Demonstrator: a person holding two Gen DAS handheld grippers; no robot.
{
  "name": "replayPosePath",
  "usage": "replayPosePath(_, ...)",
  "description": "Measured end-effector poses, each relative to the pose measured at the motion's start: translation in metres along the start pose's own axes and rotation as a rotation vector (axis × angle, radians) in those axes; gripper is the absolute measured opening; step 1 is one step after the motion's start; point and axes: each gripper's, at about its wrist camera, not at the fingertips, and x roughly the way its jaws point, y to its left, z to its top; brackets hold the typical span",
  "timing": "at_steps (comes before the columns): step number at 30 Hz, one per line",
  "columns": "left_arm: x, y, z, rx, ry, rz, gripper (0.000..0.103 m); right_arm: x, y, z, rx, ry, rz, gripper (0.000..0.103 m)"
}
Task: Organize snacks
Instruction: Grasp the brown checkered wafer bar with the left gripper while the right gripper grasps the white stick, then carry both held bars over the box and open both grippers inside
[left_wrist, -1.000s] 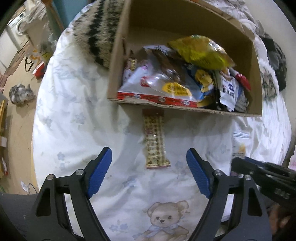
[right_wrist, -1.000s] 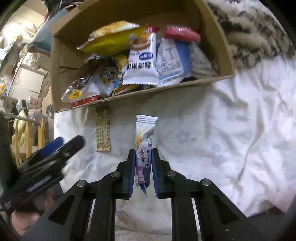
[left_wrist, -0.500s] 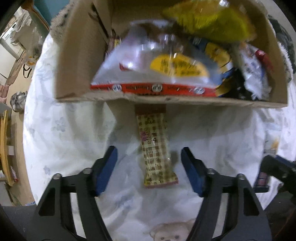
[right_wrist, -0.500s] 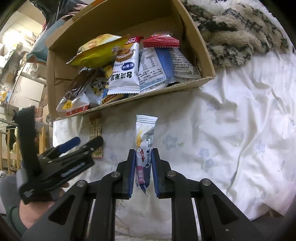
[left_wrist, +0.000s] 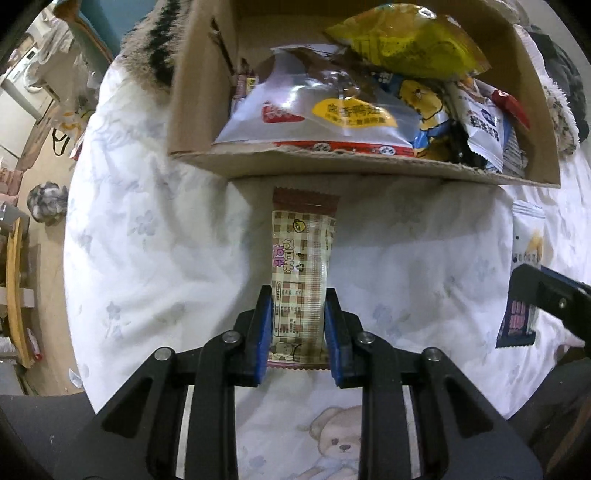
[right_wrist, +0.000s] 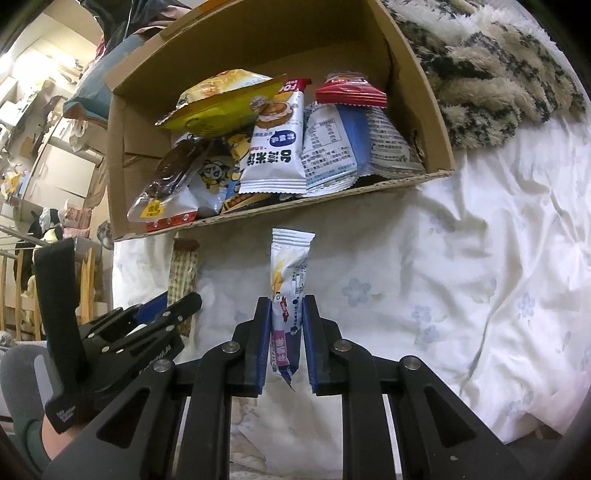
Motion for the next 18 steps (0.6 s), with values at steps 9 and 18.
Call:
replayPosePath(9, -0.017, 0.020, -0.012, -0.019, -0.020, 0.014, 0.022, -0.001, 0.005, -0.003, -0.018, -0.007, -0.001, 0.018)
replayPosePath(18, -0.033, 0.020, -0.024, -0.022, -0.065, 0.009, 0.022, -0.007, 0.014, -0.012, -0.054, -0.012, 0.018, 0.018)
